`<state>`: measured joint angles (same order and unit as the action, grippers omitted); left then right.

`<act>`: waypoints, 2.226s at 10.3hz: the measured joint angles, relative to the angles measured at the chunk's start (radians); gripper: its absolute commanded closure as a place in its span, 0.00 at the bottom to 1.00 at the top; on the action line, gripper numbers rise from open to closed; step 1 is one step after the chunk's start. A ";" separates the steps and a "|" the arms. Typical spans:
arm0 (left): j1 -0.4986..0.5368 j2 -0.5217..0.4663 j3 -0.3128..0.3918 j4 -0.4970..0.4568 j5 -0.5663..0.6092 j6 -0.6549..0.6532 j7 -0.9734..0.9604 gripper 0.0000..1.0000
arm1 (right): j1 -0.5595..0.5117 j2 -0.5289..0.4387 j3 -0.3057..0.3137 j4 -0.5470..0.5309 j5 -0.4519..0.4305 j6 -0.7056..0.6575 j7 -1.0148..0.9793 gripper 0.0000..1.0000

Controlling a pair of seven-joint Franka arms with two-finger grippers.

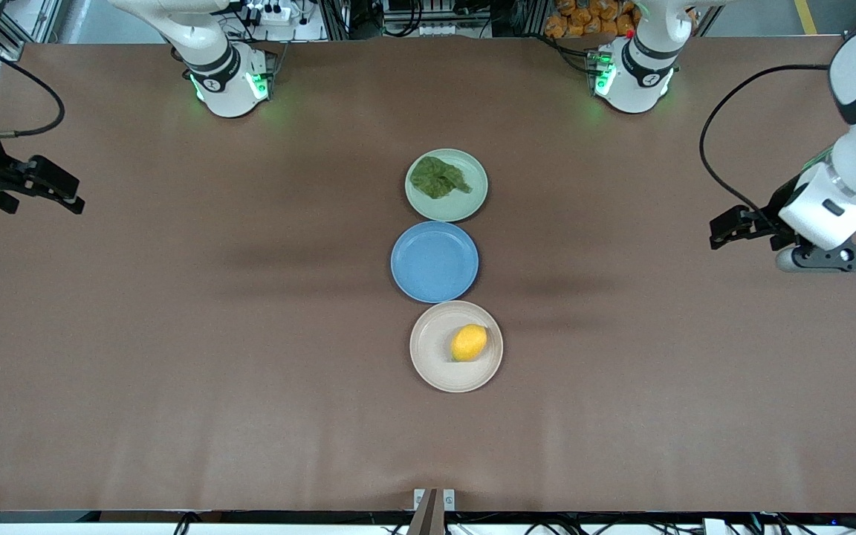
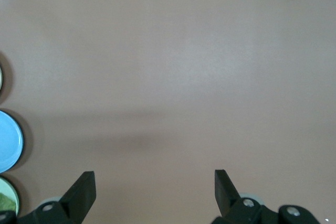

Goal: Place lemon and lettuce in plates

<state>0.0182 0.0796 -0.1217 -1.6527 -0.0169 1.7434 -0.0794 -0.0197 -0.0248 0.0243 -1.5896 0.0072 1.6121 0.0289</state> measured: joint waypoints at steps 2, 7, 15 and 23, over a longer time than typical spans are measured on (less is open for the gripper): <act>0.000 -0.011 -0.006 0.049 -0.001 -0.050 0.000 0.00 | 0.003 0.000 -0.004 0.007 0.000 -0.009 -0.001 0.00; 0.001 -0.020 -0.011 0.134 -0.001 -0.150 0.000 0.00 | 0.017 -0.009 -0.006 0.052 0.001 -0.057 -0.003 0.00; 0.010 -0.012 -0.023 0.144 -0.001 -0.168 0.000 0.00 | 0.017 -0.009 -0.016 0.080 0.001 -0.088 0.002 0.00; 0.013 -0.009 -0.024 0.144 -0.001 -0.169 0.000 0.00 | 0.042 0.011 -0.051 0.080 0.001 -0.088 0.003 0.00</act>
<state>0.0311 0.0706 -0.1452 -1.5083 -0.0183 1.5748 -0.0794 0.0223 -0.0138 -0.0268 -1.5097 0.0080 1.5242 0.0323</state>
